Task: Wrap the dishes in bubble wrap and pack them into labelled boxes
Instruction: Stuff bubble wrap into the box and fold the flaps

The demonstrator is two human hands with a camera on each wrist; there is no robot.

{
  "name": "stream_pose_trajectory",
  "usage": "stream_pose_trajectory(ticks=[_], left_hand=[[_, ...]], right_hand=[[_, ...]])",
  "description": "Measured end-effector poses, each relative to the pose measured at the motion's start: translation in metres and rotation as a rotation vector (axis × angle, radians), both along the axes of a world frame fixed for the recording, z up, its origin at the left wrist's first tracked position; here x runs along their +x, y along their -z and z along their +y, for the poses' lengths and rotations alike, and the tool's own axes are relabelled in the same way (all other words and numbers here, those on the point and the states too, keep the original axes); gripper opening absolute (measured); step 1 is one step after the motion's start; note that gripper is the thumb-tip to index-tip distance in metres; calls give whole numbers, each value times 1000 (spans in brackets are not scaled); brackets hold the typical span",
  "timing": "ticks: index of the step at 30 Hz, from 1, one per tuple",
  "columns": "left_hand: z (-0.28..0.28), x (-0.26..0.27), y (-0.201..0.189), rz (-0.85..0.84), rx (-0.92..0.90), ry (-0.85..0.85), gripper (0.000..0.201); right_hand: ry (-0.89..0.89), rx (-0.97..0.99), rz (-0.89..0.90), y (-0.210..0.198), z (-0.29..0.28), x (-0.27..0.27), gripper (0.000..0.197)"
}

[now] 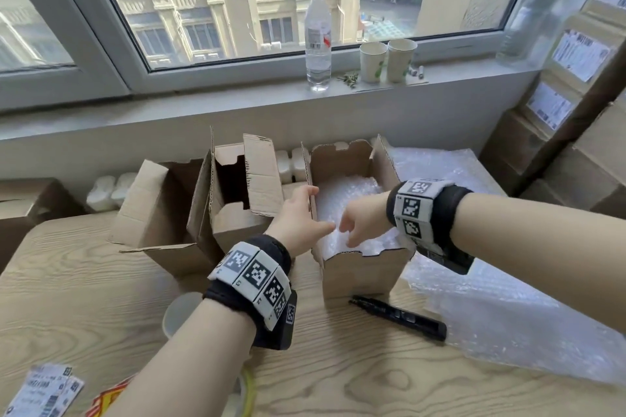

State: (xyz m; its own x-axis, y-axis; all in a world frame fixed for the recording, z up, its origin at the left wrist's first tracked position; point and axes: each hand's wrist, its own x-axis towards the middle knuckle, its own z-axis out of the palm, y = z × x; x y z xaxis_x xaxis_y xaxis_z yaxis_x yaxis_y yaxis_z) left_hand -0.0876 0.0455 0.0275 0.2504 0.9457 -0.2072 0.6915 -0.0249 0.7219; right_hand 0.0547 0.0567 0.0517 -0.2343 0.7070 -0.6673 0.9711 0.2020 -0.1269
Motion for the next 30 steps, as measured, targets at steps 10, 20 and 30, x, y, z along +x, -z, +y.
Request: stream_pose_trajectory(ticks=[10,20,30], left_hand=[[-1,-5,4,-86,4,40,67],[-6,-12,4,-66,-38,62,68],[-19,8,-8,231,45,35,45]], right_hand=[[-69,-31,-241,-13,23,-25,40],[84,30,-59,-31,13,-9,38],[-161,222,-45,-10,-61,23,22]])
